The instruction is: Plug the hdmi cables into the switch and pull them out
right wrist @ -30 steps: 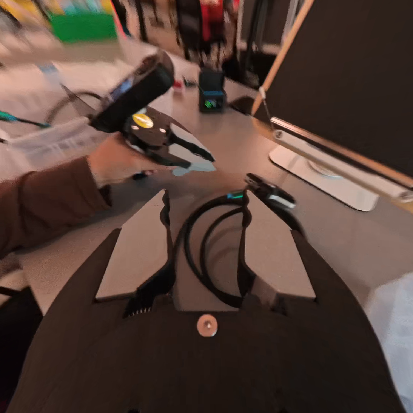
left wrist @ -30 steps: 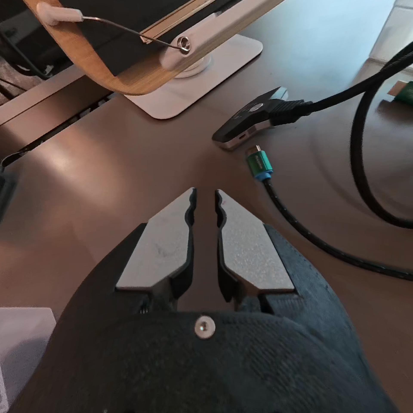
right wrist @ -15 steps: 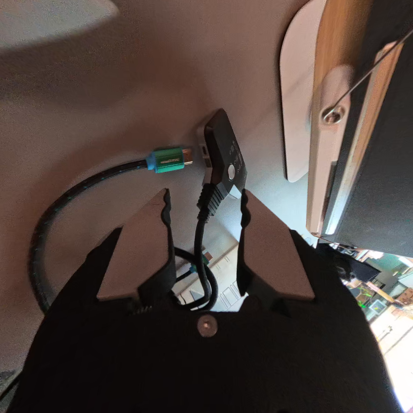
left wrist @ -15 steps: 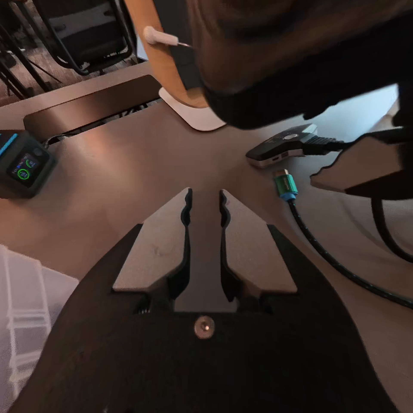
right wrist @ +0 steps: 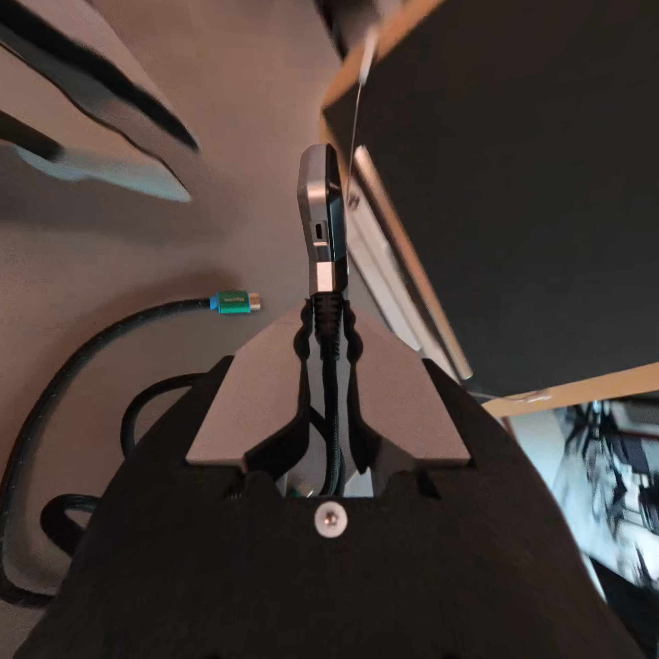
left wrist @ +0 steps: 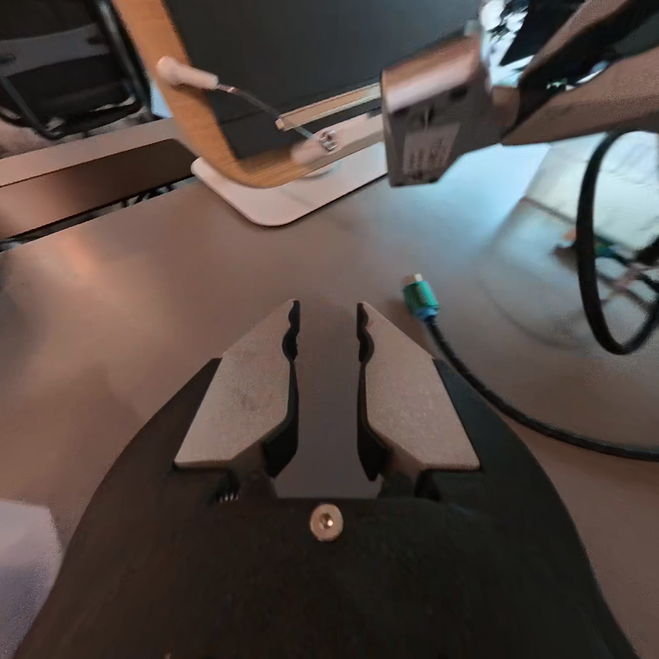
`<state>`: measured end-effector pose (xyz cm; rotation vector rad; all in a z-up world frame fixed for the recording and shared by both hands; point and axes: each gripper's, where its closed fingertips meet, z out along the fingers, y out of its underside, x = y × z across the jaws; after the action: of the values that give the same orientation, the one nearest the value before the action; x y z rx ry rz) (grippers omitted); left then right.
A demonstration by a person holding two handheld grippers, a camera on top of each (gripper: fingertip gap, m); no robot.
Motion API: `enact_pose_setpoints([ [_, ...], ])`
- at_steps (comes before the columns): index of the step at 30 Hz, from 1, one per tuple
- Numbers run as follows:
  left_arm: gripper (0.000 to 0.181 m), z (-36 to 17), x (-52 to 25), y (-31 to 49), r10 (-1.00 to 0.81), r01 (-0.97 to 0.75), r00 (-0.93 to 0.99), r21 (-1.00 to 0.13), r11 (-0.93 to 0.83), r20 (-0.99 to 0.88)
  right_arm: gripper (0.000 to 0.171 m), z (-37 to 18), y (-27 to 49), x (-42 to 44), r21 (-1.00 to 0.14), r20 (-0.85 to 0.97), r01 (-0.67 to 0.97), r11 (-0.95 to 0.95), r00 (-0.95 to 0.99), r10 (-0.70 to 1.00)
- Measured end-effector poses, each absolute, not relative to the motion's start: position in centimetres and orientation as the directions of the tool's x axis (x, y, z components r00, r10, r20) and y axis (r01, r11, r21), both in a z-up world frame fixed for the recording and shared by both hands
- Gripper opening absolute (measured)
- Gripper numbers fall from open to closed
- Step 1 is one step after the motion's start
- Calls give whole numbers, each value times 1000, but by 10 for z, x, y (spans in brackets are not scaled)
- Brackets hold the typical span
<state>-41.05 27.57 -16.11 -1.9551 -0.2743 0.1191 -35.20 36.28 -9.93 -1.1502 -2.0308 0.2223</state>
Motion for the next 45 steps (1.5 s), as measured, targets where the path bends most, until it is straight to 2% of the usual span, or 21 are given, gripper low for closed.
enact_pose_setpoints([
  [4, 28, -133, -367, 287, 20, 97, 995, -962, -255, 95, 14, -34, 340, -329, -710, 561, 338, 617, -256, 787],
  [6, 31, -116, -350, 286, -47, 68, 996, -980, -187, 78, 13, -2, 314, -312, -809, 535, 83, 582, -305, 788],
  [8, 41, -98, -338, 284, -96, 58, 993, -991, -120, 70, 11, 19, 285, -293, -843, 536, -202, 498, -395, 746],
  [10, 51, -78, -322, 279, -169, 44, 984, -998, -34, 49, 11, 22, 273, -282, -852, 517, -349, 390, -448, 730],
  [13, 61, -56, -300, 270, -267, 23, 964, -997, 70, 4, 11, 0, 263, -279, -924, 368, -323, 202, -619, 694],
  [16, 60, -37, -289, 259, -304, 7, 951, -984, 176, -48, 11, -31, 252, -279, -939, 340, -281, 195, -698, 630],
  [18, 49, -25, -278, 248, -343, 5, 935, -967, 256, -86, 11, -46, 238, -274, -929, 367, -262, 262, -751, 549],
  [21, 22, -17, -264, 238, -380, -31, 913, -953, 302, -150, 12, -53, 234, -278, -932, 360, -267, 246, -766, 532],
  [27, 21, -14, -251, 238, -323, -155, 912, -942, 298, -252, 13, -48, 234, -271, -916, 402, -335, 221, -757, 515],
  [29, 19, -12, -255, 239, -200, -299, 910, -907, 295, -364, 14, -45, 237, -276, -922, 387, -319, 220, -728, 566],
  [31, 19, -12, -270, 241, -18, -453, 882, -860, 235, -470, 2, -43, 255, -289, -927, 374, -279, 251, -627, 684],
  [33, 19, -8, -293, 239, 190, -587, 807, -796, 149, -560, 0, -37, 283, -300, -941, 330, -237, 241, -485, 810],
  [35, 19, -2, -316, 231, 381, -687, 681, -725, 38, -625, 2, -37, 302, -303, -973, 222, -163, 166, -444, 868],
  [38, 19, -3, -334, 226, 511, -805, 410, -563, -186, -755, 36, -40, 328, -314, -997, -45, -33, -63, -384, 922],
  [40, 19, -18, -332, 238, 439, -839, 340, -479, -257, -831, 54, -52, 335, -322, -976, -218, 75, -205, -373, 902],
  [43, 19, -53, -339, 259, 316, -821, 375, -471, -323, -871, 67, -68, 329, -328, -919, -393, 203, -338, -402, 827],
  [45, 20, -68, -349, 266, 287, -815, 384, -468, -343, -878, 68, -65, 326, -327, -913, -409, 190, -362, -421, 810],
])
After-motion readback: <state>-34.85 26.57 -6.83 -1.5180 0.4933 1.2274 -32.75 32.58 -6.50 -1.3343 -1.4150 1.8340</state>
